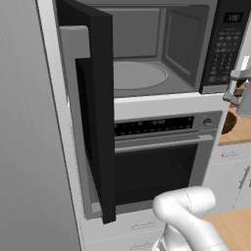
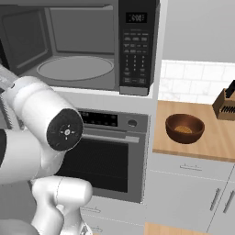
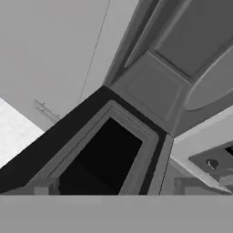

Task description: Open the microwave, place the bowl with waffle inside the microwave, then close the microwave door and turn it on.

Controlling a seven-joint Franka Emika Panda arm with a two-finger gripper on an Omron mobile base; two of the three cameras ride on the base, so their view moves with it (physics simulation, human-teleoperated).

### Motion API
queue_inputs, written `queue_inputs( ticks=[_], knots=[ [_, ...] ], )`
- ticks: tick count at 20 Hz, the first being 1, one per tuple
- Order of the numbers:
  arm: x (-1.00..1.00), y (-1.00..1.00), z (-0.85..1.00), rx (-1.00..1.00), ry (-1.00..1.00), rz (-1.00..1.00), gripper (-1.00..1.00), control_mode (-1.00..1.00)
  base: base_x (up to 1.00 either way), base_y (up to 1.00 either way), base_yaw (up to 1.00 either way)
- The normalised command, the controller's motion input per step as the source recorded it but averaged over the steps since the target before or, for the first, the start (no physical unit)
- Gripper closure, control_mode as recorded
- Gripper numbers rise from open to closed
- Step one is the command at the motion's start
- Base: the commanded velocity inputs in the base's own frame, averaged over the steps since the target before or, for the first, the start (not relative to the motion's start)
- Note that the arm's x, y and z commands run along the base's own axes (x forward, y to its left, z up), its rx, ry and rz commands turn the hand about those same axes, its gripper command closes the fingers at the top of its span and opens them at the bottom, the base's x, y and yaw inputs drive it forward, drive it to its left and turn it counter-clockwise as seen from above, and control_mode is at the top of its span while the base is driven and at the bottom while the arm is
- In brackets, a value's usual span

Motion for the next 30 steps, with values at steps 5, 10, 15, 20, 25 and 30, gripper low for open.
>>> queue_inputs(
  ticks=[5, 10, 15, 20, 25, 30],
  knots=[
    [0.05, -1.0, 0.03, -0.12, 0.46, -0.41, -1.0, -1.0, 0.0, 0.0, 0.0],
    [0.58, -1.0, 0.0, -0.32, 0.41, -0.47, -1.0, -1.0, 0.0, 0.0, 0.0],
    [0.67, -0.97, -0.51, -0.21, 0.33, -0.35, -1.0, -1.0, 0.0, 0.0, 0.0],
    [0.65, -0.92, -1.0, 0.0, 0.13, -0.04, -1.0, -1.0, 0.0, 0.0, 0.0],
    [0.52, -0.74, -1.0, 0.0, 0.01, 0.0, -1.0, -1.0, 0.0, 0.0, 0.0],
    [0.47, -0.73, -0.87, 0.0, 0.0, 0.0, -1.0, -1.0, 0.0, 0.0, 0.0]
  ],
)
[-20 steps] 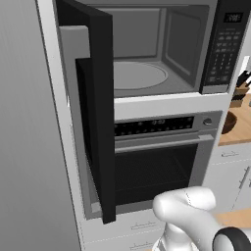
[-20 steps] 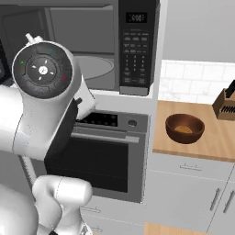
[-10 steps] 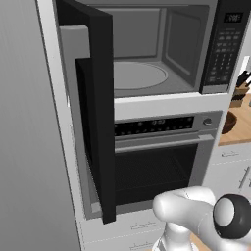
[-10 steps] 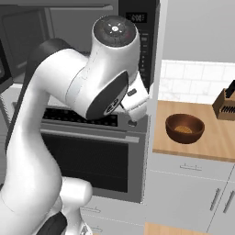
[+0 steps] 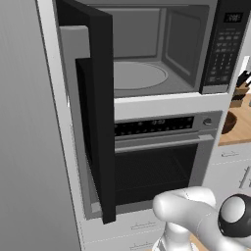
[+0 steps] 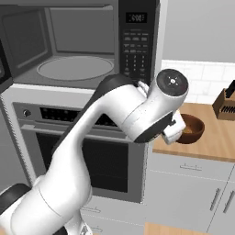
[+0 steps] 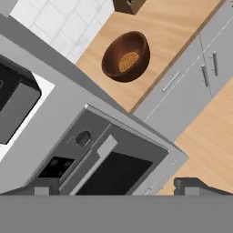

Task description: Open the microwave, place the bowl with waffle inside the microwave, then close the microwave door and turn it on.

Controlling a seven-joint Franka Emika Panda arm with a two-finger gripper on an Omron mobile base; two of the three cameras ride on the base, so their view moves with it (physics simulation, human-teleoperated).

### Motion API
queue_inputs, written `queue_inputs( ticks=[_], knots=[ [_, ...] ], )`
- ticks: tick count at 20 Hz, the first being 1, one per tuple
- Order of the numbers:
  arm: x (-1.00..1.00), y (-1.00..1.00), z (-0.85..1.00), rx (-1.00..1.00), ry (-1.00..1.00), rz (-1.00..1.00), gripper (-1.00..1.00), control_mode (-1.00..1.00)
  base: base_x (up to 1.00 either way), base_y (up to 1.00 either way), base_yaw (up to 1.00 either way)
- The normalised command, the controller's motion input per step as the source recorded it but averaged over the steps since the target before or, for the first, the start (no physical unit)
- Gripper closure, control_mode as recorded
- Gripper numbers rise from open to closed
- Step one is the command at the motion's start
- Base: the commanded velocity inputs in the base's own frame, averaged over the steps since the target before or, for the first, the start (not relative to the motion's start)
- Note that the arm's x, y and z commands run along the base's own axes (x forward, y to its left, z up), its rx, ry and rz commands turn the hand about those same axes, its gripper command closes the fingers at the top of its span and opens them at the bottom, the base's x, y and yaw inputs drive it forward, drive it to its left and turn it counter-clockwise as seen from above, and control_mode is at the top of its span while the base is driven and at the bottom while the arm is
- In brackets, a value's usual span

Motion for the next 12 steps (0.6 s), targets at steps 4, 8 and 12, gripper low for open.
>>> queue_inputs(
  ticks=[4, 8, 12],
  knots=[
    [0.16, -0.82, -0.81, 0.01, 0.0, 0.0, -1.0, -1.0, 0.0, 0.0, 0.0],
    [0.28, -0.6, -0.19, 0.06, 0.0, 0.0, -1.0, -1.0, 0.0, 0.0, 0.0],
    [0.42, -0.48, -0.44, 0.09, 0.0, 0.0, -1.0, -1.0, 0.0, 0.0, 0.0]
  ],
)
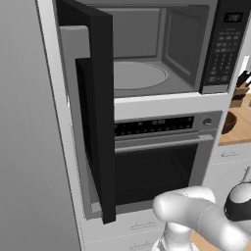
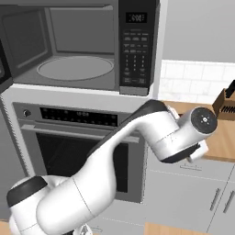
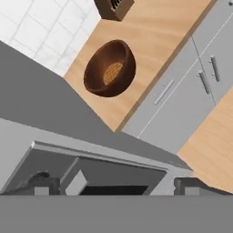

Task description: Open the microwave, place the bowl with waffle inside the microwave, then close the microwave door and turn it on.

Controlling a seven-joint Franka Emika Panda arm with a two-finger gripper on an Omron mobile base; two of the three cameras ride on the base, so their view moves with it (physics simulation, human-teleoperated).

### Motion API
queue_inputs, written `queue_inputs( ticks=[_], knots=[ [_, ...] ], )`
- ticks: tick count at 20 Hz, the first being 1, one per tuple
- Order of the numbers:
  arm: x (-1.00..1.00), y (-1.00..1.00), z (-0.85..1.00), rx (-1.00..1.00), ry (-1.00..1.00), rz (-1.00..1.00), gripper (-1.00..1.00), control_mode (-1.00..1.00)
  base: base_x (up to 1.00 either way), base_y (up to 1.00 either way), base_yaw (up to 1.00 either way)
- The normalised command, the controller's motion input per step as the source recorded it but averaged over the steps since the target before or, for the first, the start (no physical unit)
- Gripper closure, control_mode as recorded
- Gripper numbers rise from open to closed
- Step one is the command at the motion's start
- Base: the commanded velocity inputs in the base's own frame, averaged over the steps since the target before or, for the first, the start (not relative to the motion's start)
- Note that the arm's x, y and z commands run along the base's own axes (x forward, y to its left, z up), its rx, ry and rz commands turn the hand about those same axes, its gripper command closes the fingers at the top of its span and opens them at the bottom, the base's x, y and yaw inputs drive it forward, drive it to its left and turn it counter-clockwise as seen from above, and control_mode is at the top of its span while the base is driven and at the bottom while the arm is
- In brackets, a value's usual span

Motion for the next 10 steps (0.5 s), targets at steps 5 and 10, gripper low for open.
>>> queue_inputs(
  ticks=[5, 10],
  knots=[
    [0.57, -0.31, -0.58, 0.19, 0.03, 0.0, -1.0, -1.0, 0.0, 0.0, 0.0],
    [0.81, -0.11, -0.35, 0.14, 0.01, 0.0, -1.0, -1.0, 0.0, 0.0, 0.0]
  ],
)
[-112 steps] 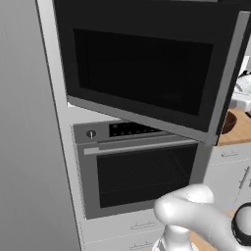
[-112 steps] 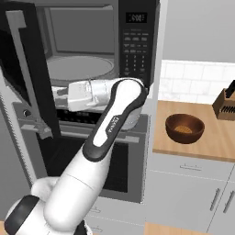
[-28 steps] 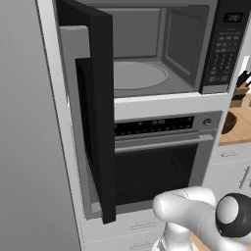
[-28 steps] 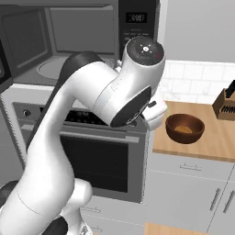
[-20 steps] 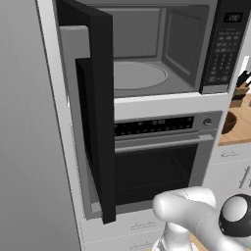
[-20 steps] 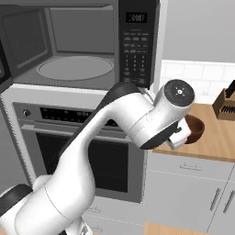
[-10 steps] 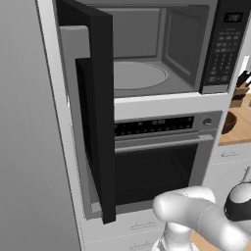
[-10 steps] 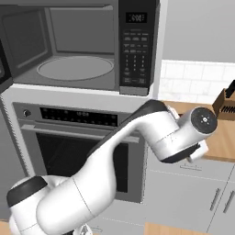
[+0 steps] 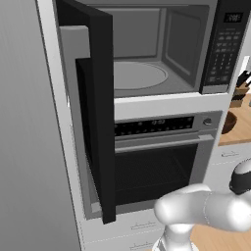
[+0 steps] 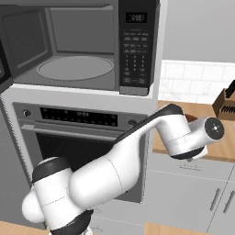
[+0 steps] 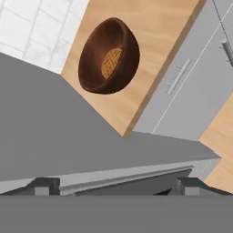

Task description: Open the microwave, place the bowl with waffle inside the microwave, then close the microwave door and turn it on.

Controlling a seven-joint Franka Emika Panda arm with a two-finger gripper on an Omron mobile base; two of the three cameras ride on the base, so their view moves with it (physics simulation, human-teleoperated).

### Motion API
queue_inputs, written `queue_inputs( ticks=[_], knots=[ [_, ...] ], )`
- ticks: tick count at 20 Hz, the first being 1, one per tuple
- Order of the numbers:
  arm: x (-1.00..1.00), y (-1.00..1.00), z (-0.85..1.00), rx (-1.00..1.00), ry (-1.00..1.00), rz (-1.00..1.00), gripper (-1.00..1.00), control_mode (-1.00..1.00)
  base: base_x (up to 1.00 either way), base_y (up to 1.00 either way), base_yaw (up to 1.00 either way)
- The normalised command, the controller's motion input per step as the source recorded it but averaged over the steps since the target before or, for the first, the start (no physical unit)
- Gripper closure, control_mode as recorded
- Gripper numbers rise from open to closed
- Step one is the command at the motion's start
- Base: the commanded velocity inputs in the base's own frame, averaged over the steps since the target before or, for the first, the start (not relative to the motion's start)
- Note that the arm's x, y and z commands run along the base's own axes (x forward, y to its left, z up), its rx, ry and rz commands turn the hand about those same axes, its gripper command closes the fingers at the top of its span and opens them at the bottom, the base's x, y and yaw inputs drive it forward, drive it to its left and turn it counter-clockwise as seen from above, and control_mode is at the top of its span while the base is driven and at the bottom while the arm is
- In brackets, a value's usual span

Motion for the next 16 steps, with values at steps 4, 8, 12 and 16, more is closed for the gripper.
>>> queue_inputs(
  ticks=[4, 8, 12, 16],
  knots=[
    [0.69, 0.0, -0.21, 0.09, 0.0, 0.0, -1.0, -1.0, 0.0, 0.0, 0.0],
    [0.23, 0.0, -0.44, 0.05, 0.0, 0.0, -1.0, -1.0, 0.0, 0.0, 0.0],
    [0.18, 0.0, -0.4, 0.0, 0.03, 0.0, -1.0, -1.0, 0.0, 0.0, 0.0],
    [0.29, 0.0, -0.19, 0.01, 0.02, 0.0, -1.0, -1.0, 0.0, 0.0, 0.0]
  ],
)
